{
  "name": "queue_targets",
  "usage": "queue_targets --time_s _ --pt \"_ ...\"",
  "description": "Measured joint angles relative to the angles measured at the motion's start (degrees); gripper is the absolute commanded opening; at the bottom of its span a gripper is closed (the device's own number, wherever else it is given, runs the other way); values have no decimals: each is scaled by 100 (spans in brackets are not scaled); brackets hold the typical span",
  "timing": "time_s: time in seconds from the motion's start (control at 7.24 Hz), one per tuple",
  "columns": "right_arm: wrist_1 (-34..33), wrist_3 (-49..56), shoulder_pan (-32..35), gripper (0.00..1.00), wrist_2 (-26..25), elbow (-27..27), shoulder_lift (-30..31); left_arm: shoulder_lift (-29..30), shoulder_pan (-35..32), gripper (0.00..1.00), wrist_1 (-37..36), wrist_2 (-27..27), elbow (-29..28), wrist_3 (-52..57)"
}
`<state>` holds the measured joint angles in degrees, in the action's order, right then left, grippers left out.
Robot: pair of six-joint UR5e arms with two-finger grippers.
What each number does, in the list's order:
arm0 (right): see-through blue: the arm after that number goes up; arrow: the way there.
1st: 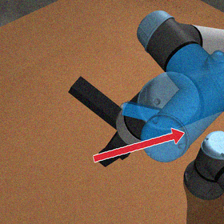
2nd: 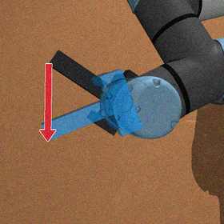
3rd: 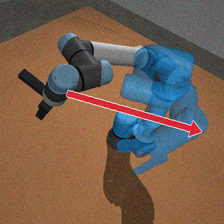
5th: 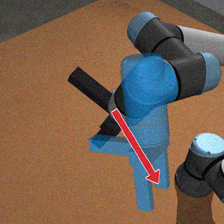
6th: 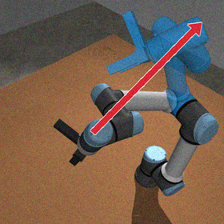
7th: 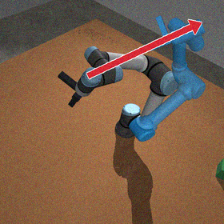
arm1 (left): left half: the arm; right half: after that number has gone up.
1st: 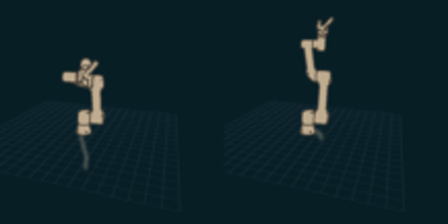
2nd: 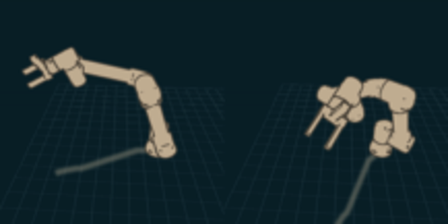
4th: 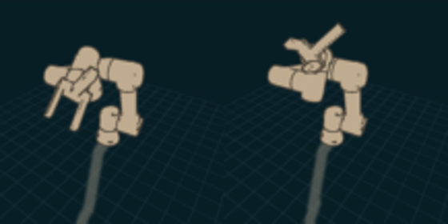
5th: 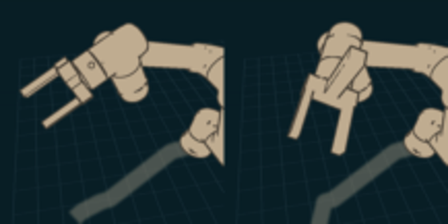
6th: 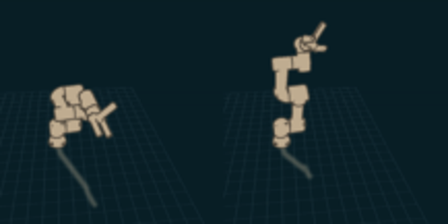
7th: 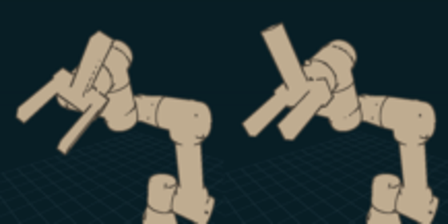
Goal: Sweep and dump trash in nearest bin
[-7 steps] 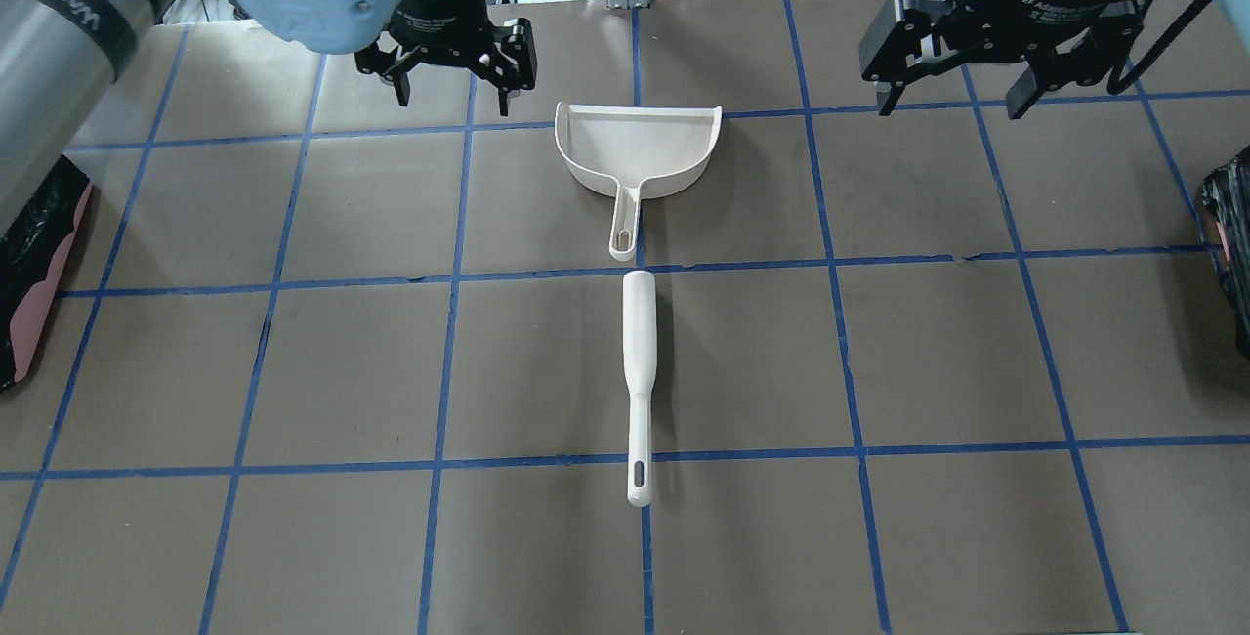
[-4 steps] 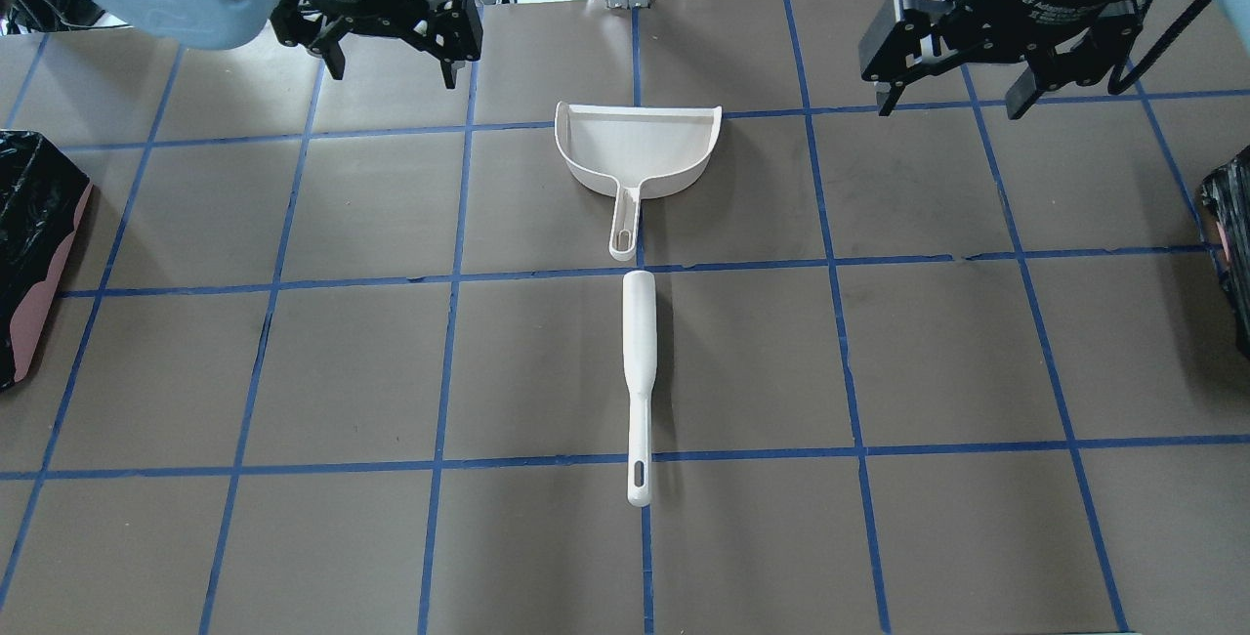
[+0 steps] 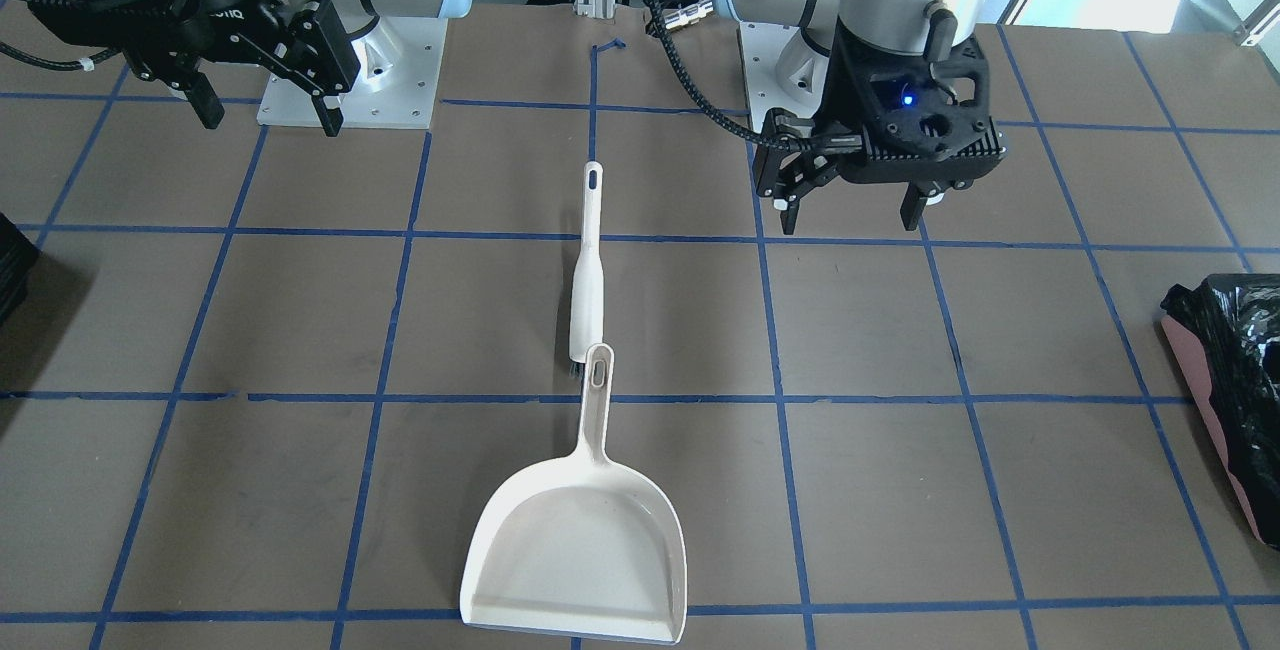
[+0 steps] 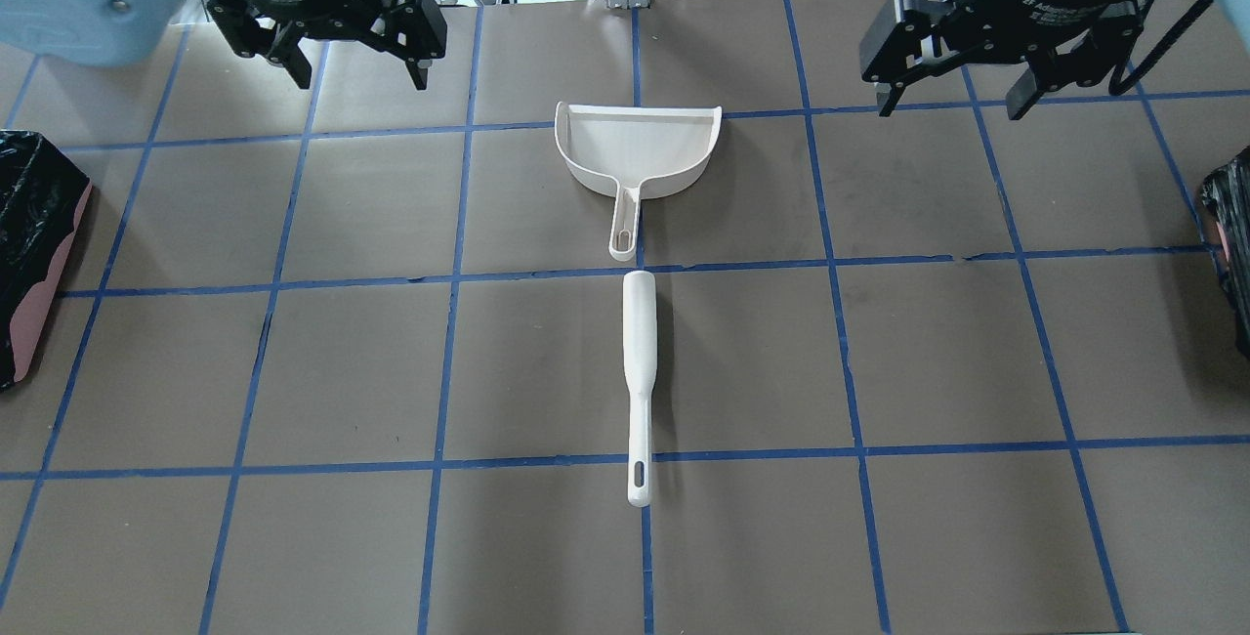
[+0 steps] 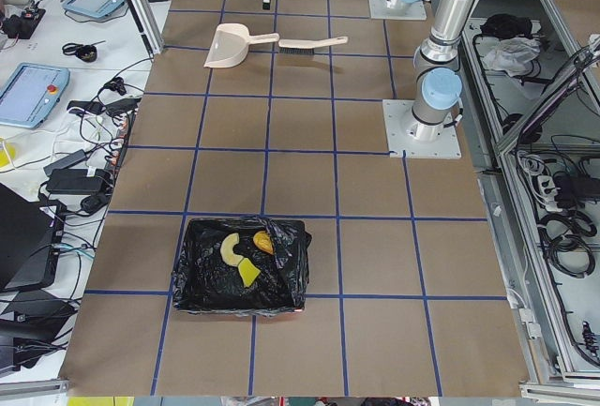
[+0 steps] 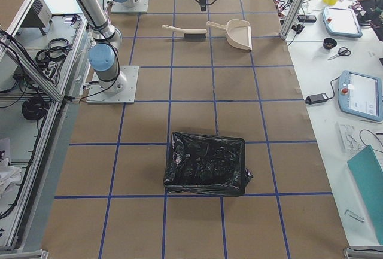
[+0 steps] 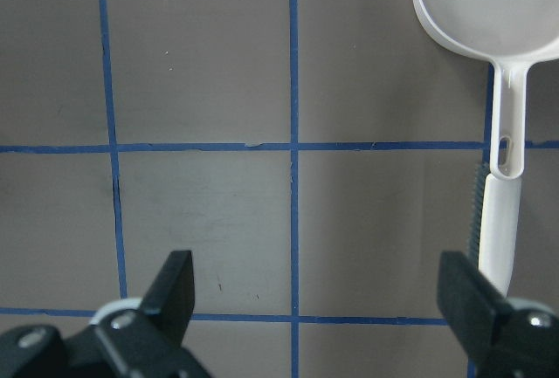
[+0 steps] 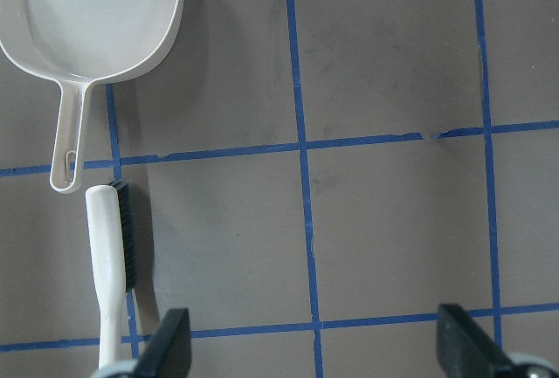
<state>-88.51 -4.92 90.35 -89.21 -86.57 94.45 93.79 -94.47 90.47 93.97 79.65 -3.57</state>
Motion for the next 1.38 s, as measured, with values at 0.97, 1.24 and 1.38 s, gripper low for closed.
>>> queue_targets --time_s 0.97,1.24,1.38 --pt "0 34 0 100 0 -4 11 -172 205 100 200 -412 199 65" --pt "0 35 0 100 0 -1 11 -146 218 100 185 -421 205 66" --pt "0 35 0 100 0 -2 12 -148 227 100 183 -406 206 68"
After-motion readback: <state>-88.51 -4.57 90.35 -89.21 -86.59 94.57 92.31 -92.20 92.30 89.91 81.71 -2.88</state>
